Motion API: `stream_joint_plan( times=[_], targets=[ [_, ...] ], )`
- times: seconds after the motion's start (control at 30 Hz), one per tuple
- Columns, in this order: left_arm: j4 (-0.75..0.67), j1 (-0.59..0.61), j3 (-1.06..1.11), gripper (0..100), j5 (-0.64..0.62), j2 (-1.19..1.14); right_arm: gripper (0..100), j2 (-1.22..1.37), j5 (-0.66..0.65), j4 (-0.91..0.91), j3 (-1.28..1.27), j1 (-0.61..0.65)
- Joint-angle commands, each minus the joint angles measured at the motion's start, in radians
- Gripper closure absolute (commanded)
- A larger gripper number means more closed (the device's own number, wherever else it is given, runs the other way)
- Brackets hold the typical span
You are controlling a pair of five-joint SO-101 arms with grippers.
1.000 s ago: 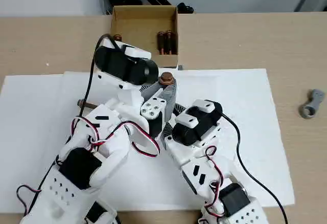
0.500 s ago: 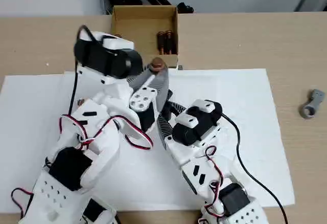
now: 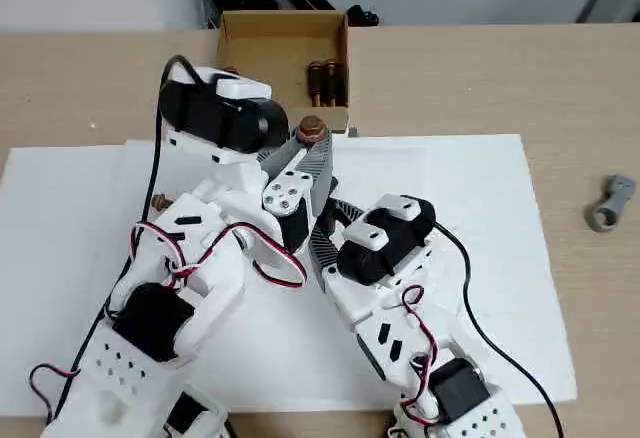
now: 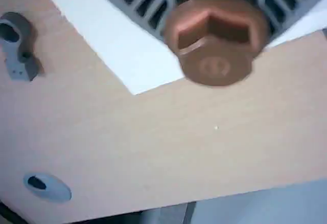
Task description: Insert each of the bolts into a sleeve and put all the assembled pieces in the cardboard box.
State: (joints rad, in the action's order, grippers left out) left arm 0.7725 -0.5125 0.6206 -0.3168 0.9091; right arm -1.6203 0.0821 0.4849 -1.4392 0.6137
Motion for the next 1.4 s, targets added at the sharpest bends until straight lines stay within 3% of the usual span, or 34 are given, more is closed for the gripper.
stream_joint_plan(
  times=[0.0,0.13,0.5,0.8,1.37],
  targets=[
    [-0.031,-0.023,0.018,100,-0.008,0.008,99.5,-0.018,-0.006,-0.019,0.068,0.005],
    [-0.025,-0.08,0.038,100,-0.008,0.005,99.5,-0.018,-0.006,-0.019,0.068,0.005],
    [-0.034,-0.077,0.028,100,-0.002,0.003,99.5,-0.018,-0.006,-0.018,0.068,0.005],
    [-0.032,0.026,0.012,100,-0.008,0.011,99.5,-0.018,-0.006,-0.018,0.066,0.005],
    [-0.034,0.02,-0.097,100,-0.046,0.0,99.5,-0.018,-0.006,-0.018,0.063,0.005]
  ],
)
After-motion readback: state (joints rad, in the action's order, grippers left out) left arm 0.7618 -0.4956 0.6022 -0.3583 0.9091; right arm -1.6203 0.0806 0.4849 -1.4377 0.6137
